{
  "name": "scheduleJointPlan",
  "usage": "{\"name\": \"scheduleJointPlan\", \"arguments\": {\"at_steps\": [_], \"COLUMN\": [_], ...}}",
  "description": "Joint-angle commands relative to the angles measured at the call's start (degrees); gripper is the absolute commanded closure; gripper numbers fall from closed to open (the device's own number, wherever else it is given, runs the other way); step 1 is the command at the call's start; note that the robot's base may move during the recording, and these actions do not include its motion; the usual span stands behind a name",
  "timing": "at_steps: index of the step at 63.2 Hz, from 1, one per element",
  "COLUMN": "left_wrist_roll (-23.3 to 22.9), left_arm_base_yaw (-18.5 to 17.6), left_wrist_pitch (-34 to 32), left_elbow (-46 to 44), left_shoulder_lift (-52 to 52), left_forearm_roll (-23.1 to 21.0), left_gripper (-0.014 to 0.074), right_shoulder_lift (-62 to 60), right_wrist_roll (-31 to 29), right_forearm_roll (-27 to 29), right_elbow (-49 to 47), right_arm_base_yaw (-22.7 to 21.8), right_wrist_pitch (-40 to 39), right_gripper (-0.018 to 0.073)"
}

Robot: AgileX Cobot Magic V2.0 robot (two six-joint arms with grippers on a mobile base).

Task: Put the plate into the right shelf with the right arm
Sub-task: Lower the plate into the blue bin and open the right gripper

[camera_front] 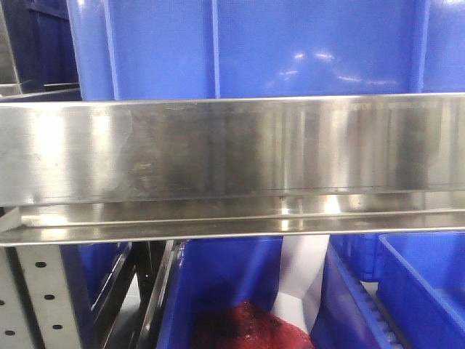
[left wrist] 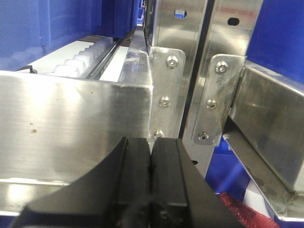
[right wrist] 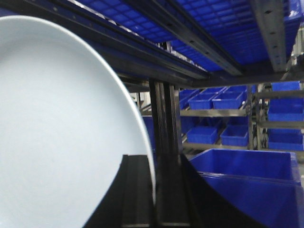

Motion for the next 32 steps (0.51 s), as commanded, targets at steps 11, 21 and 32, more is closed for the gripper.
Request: {"name": "scheduleJointPlan", "arguments": {"at_steps": [11, 21, 32], "left_wrist_roll": [-0.34, -0.34, -0.34], "left_arm_base_yaw": [-0.38, -0.38, -0.38], "left_wrist_pitch": [-4.8, -4.8, -4.8], "left_elbow": [0.57, 0.57, 0.57], "left_shoulder_lift": [-0.24, -0.24, -0.24], "left_forearm_roll": [-0.13, -0.13, -0.13], "left_gripper": [0.0643, 0.0643, 0.0643], "right_shoulder_lift": [16.91, 23.86, 27.91], "right_wrist_roll": [-0.38, -0.38, -0.38], "right_forearm_roll": [0.09, 0.09, 0.09], "right_elbow": [-12.09, -14.46, -14.52], "right_arm_base_yaw": [-2.86, -6.37, -9.19], "right_wrist_pitch": [-5.02, -3.82, 2.47], "right_gripper": [0.0502, 0.0502, 0.0434]}}
